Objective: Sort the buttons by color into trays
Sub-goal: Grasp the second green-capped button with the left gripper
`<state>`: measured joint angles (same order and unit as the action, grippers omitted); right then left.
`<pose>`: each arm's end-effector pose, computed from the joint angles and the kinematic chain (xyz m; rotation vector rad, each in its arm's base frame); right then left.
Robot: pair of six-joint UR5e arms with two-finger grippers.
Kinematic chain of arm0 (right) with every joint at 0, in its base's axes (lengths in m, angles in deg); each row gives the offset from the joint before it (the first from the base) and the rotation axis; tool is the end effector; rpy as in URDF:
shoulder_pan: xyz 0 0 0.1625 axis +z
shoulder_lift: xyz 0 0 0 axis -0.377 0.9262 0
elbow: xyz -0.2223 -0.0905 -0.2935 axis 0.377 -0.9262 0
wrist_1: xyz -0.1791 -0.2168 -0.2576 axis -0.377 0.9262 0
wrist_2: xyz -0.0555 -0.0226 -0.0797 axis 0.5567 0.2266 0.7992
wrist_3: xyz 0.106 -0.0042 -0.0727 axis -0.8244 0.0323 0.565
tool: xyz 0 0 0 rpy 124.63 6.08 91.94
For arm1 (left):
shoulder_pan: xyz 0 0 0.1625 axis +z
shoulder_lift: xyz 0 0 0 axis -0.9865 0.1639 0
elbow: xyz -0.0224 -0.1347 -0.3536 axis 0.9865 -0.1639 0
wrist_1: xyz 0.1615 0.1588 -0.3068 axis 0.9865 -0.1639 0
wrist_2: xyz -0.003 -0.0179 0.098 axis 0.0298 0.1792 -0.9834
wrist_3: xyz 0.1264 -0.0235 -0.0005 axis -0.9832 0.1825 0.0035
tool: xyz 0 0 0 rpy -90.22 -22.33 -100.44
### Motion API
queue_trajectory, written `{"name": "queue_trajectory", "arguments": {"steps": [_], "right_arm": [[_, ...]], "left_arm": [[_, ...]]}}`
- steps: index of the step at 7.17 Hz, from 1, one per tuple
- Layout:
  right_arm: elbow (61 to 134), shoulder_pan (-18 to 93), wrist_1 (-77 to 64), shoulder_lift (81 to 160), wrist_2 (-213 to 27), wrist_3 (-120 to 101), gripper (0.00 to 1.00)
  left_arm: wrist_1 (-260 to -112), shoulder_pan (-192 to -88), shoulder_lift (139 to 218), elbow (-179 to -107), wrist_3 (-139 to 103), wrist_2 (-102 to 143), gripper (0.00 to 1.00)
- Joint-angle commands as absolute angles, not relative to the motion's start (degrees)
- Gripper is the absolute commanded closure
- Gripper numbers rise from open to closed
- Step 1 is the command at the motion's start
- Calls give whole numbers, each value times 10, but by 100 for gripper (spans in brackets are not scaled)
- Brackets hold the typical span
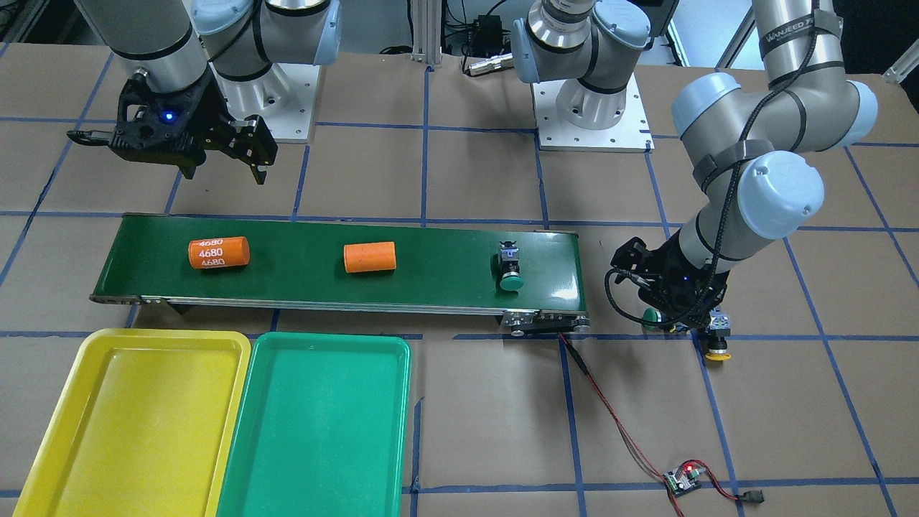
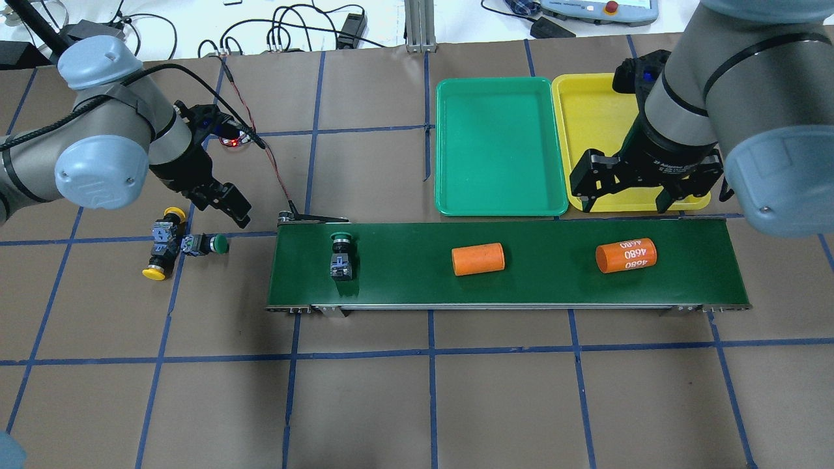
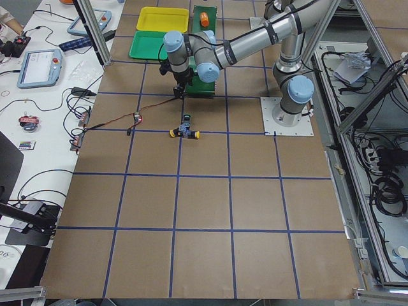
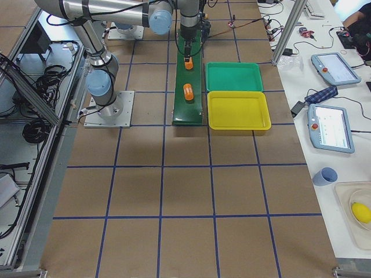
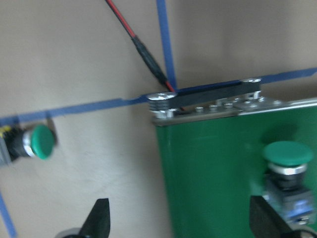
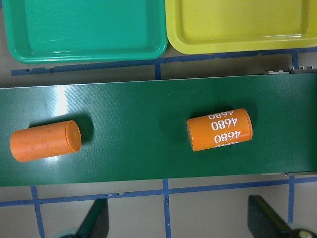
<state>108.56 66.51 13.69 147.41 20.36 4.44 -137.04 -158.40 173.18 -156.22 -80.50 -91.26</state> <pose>0.1227 -0.4119 0.3643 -0.1065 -3.1320 -0.0140 -0.0260 -0.5100 0.2208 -0.9428 -2.9412 -0.1421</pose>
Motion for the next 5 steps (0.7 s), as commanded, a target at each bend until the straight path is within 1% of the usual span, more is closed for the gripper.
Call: {"name": "queue_trajectory", "arguments": {"steps": [1, 3, 5], "right_arm": [[1087, 665, 137, 1474, 204, 44, 0], [1087, 665, 137, 1474, 204, 44, 0], [1087, 665, 134, 1474, 204, 44, 0]], "left_arm": [[-1296, -1565, 1757, -1579, -1004, -937, 0], [-1291, -1550, 1758, -1599, -1236, -936, 0], [-1279, -1519, 1760, -1630, -1287, -936, 0]]}}
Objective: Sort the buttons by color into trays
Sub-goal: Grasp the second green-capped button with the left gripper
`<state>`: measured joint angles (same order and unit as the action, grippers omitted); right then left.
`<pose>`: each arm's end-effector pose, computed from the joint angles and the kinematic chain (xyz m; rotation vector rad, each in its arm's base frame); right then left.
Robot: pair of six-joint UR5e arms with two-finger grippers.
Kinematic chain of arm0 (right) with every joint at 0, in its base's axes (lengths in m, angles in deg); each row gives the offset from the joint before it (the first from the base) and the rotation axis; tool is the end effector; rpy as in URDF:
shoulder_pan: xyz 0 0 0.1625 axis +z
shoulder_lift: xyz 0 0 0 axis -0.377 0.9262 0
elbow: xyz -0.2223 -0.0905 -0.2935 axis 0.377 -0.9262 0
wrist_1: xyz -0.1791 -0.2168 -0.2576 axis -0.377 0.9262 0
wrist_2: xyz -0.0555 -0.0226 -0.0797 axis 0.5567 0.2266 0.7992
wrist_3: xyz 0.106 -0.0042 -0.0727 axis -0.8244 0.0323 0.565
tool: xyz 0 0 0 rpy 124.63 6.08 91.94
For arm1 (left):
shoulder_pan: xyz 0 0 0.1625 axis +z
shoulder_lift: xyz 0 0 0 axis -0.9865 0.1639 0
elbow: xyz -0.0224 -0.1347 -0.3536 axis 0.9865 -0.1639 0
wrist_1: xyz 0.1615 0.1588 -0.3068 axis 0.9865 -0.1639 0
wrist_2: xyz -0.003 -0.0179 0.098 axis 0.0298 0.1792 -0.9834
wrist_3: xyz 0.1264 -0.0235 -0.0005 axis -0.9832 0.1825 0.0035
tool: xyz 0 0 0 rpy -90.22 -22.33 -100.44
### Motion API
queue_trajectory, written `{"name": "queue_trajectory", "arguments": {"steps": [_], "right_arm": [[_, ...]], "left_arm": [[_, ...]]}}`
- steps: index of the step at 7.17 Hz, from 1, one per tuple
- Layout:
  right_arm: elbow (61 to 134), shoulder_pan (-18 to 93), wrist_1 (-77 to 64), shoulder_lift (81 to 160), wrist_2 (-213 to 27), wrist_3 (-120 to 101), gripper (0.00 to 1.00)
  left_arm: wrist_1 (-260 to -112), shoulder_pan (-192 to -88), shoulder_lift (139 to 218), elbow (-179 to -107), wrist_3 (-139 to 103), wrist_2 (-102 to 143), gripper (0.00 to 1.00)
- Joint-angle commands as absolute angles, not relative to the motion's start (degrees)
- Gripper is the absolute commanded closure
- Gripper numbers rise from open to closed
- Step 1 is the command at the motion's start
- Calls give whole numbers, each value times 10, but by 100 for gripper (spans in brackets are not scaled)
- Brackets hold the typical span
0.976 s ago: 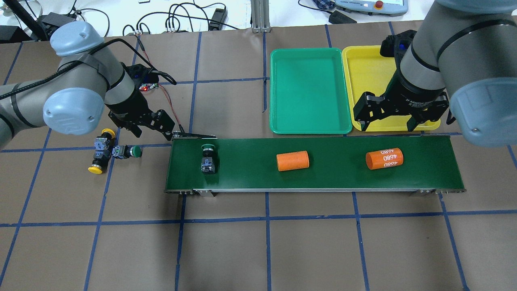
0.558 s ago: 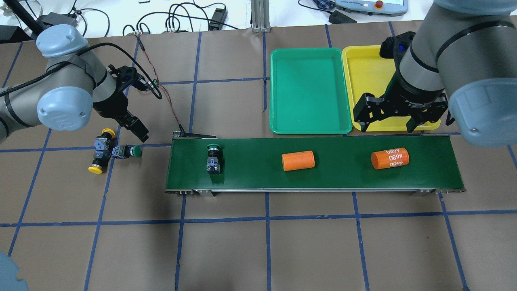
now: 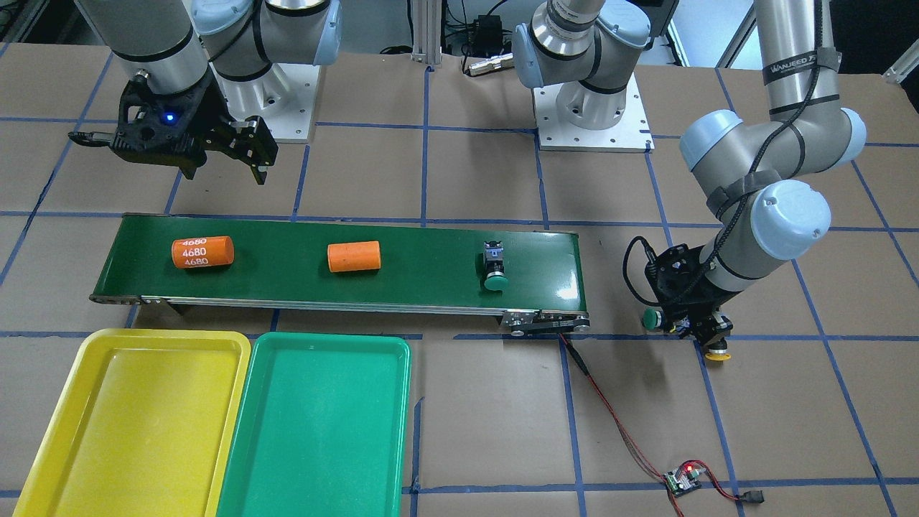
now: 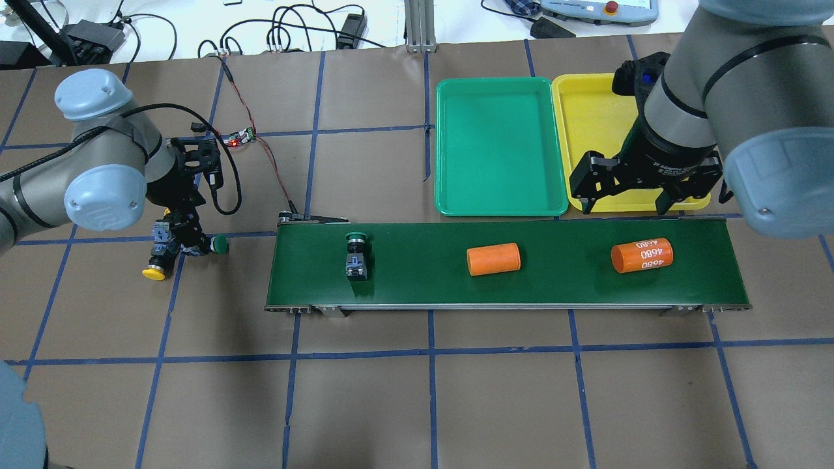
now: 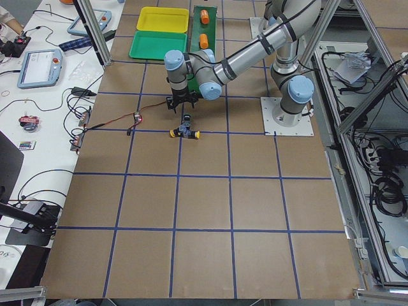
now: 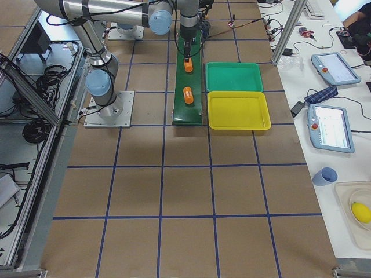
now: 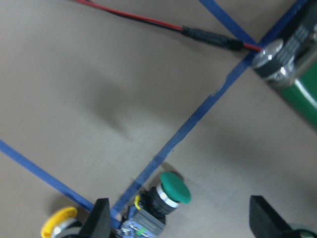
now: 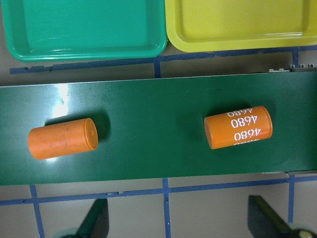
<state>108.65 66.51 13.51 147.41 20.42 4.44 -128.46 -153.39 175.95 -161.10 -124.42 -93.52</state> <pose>0.1226 -0.4112 0.3633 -0.1065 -3.1309 -0.0213 0.0218 -0.5035 0.1771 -1.8725 -2.4601 -0.1326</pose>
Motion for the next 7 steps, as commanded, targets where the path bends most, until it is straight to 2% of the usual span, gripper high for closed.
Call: {"name": "queue_trajectory", "arguments": {"steps": [1, 5, 6, 7], "right_arm": [[1087, 665, 134, 1474, 204, 44, 0], [1087, 665, 134, 1474, 204, 44, 0], [1087, 665, 134, 1475, 204, 44, 0], [1087, 665, 134, 1474, 204, 44, 0]], "left_arm": [[-1221, -1518, 1761, -1651, -1314, -936, 0], [-1106, -1492, 1784, -1709, -1375, -947, 0], [-1070, -1495, 1788, -1715, -1392, -928, 17], [-1064, -1504, 1785, -1718, -1385, -917, 74]]}}
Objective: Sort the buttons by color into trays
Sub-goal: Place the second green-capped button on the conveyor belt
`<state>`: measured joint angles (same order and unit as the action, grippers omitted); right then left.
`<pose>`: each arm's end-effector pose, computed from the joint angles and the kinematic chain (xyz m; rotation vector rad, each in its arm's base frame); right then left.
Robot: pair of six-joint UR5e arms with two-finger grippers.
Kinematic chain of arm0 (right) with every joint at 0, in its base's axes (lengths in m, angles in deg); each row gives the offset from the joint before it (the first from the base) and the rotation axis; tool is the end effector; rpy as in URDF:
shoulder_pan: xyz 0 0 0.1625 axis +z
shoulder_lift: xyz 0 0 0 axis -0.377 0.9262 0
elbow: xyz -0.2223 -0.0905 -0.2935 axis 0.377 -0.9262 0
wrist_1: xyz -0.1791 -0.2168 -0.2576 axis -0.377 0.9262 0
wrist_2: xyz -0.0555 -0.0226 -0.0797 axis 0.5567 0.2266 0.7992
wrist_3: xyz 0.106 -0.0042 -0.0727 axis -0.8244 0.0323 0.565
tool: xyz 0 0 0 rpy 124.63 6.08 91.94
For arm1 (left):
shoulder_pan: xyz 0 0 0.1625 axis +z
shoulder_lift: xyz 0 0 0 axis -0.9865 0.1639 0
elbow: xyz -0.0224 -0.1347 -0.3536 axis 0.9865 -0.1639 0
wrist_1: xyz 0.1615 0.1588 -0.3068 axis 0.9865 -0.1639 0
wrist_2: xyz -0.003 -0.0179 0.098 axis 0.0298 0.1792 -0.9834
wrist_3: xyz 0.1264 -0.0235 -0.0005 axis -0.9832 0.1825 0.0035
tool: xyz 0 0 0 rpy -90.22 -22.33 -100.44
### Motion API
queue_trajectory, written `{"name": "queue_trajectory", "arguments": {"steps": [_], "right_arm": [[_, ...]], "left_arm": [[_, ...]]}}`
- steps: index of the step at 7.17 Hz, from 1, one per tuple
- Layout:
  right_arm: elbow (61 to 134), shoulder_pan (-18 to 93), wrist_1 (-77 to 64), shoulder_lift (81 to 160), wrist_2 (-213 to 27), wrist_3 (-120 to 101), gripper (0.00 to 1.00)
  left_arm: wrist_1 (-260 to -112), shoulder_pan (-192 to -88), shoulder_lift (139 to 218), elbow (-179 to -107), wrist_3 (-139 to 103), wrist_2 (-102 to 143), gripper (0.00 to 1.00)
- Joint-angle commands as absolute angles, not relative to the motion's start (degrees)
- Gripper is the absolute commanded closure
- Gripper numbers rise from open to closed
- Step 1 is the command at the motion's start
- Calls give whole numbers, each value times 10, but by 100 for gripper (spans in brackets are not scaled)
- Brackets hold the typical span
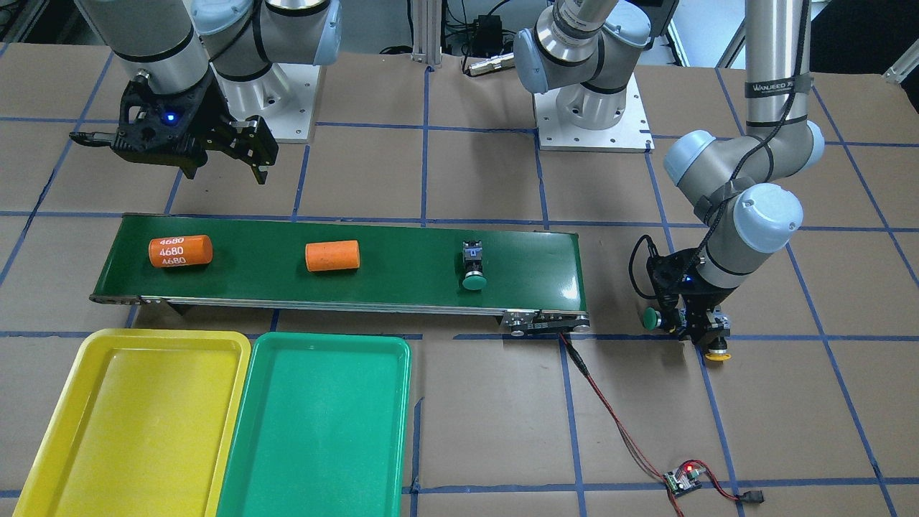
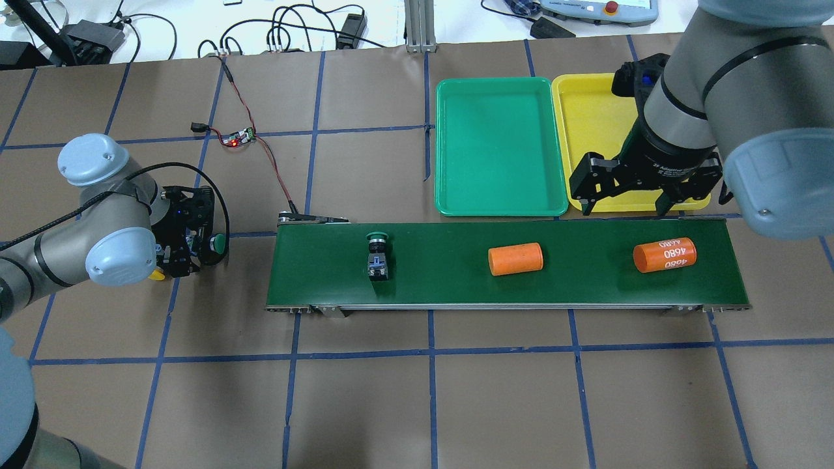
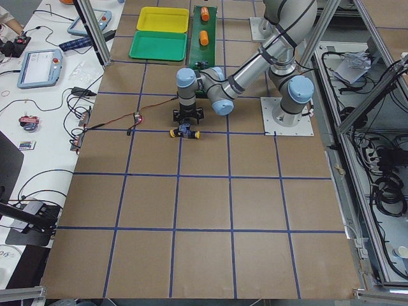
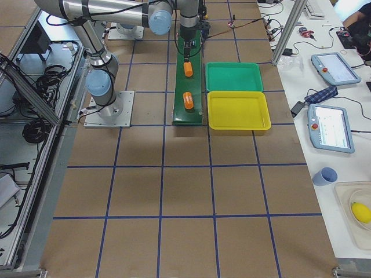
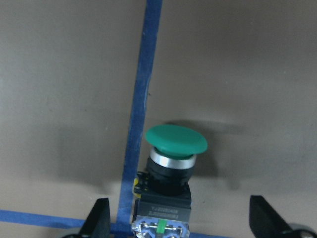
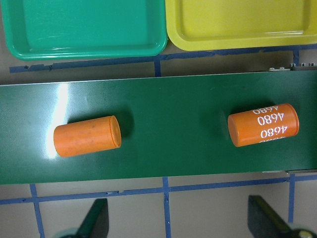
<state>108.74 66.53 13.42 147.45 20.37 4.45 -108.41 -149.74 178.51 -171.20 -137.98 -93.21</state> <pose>0.1229 -0.4105 0.3627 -0.1057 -3.1317 -0.0252 0.0459 -0.4823 0.1261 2.0728 2.2894 0.0222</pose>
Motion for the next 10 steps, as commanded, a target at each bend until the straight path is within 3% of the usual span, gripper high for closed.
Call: {"name": "queue_trajectory", "arguments": {"steps": [1, 2, 10], "right_arm": [[1087, 665, 134, 1475, 204, 44, 0], [1087, 665, 134, 1474, 204, 44, 0], [1087, 666, 134, 1474, 204, 44, 0]], "left_arm": [[-1064, -1504, 1780, -1717, -1385, -912, 95], [-1065, -1506, 1770, -1717, -1382, -908, 100], [-1177, -1582, 1657, -1706, -857, -856, 100]]}}
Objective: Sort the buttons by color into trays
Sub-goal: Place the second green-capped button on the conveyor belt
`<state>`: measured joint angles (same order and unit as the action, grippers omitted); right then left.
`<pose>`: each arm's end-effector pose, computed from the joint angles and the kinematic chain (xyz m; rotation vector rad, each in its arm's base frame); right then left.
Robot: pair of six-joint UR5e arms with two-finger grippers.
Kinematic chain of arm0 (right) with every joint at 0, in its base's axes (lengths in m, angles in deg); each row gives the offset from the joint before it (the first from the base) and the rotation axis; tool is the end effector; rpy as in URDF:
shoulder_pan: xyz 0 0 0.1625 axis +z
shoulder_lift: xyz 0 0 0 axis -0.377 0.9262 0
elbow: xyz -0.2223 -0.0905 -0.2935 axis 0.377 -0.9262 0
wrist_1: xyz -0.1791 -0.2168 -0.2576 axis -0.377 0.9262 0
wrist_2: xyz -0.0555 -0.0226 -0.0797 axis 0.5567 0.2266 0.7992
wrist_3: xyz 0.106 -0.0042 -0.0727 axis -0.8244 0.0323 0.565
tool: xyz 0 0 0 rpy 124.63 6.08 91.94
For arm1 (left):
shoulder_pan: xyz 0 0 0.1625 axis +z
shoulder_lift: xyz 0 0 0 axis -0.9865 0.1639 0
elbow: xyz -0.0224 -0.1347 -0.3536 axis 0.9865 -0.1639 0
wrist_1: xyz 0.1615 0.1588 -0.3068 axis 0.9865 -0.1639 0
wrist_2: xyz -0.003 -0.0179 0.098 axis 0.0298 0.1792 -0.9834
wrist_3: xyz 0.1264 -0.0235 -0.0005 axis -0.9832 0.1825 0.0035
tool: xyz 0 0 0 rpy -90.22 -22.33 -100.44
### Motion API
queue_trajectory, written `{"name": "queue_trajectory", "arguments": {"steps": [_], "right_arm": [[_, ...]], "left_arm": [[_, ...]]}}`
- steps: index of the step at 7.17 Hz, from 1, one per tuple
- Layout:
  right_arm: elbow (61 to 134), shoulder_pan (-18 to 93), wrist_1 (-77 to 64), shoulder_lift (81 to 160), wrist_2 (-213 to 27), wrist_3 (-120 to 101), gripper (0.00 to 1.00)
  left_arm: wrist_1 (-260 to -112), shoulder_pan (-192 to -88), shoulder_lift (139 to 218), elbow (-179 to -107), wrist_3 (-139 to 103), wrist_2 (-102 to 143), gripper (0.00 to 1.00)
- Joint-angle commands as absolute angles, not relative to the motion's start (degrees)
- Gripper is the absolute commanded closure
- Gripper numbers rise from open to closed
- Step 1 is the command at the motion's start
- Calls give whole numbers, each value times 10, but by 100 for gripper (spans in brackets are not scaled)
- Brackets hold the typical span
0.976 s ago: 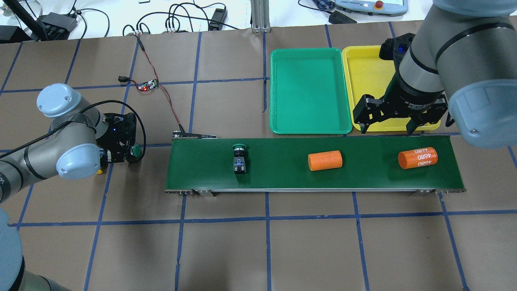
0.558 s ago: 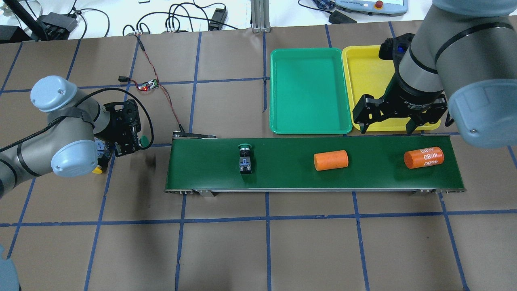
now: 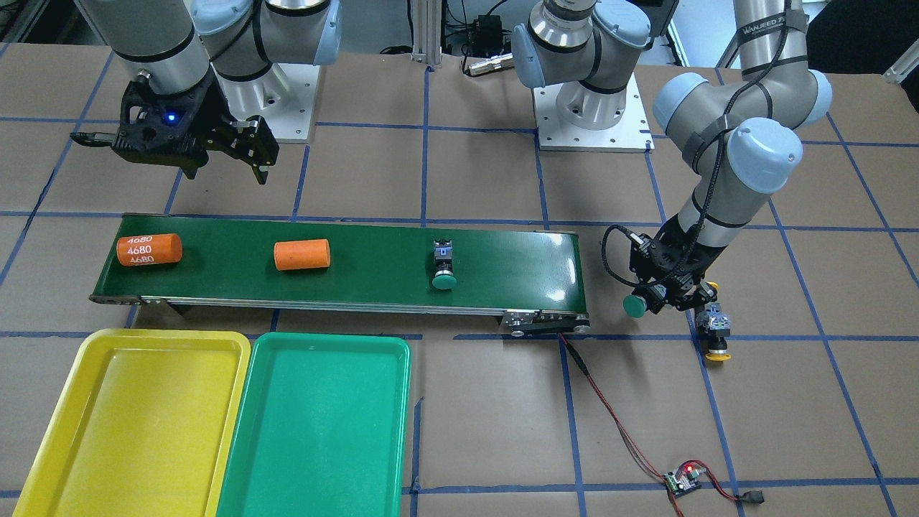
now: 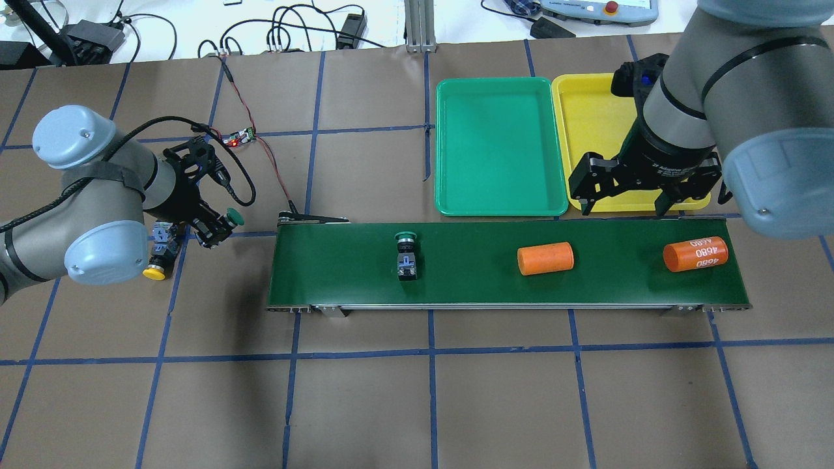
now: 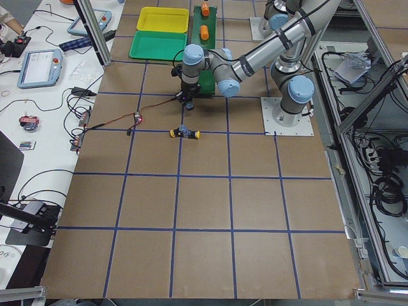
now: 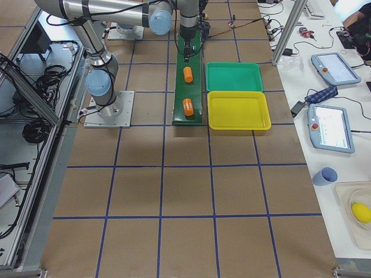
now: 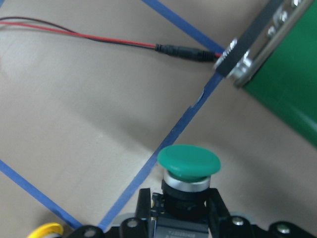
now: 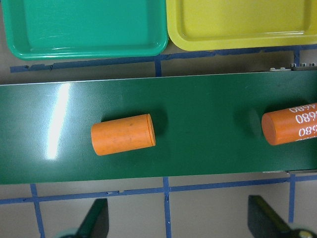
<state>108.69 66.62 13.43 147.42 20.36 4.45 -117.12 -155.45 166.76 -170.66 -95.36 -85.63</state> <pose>0.1236 -0.4106 0.3629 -0.1032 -3.1320 -0.0243 -0.0229 -0.4735 0.2080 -1.2641 -2.8572 0.2193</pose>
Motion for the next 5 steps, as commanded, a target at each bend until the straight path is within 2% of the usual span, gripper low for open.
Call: {"name": "queue_trajectory", "arguments": {"steps": [1, 3, 4, 5], "right_arm": [[1087, 666, 134, 1474, 204, 44, 0], [1087, 665, 134, 1473, 204, 58, 0], [1087, 665, 134, 1473, 204, 60, 0], [1087, 665, 134, 1473, 204, 59, 0]], "left_arm": [[-1177, -1616, 1659, -1705, -743, -855, 100], [-1177, -1687, 1662, -1706, -537, -861, 100], [-1177, -1721, 1675, -1705, -390, -864, 93], [-1176, -1746, 1675, -1704, -329, -881, 94]]}}
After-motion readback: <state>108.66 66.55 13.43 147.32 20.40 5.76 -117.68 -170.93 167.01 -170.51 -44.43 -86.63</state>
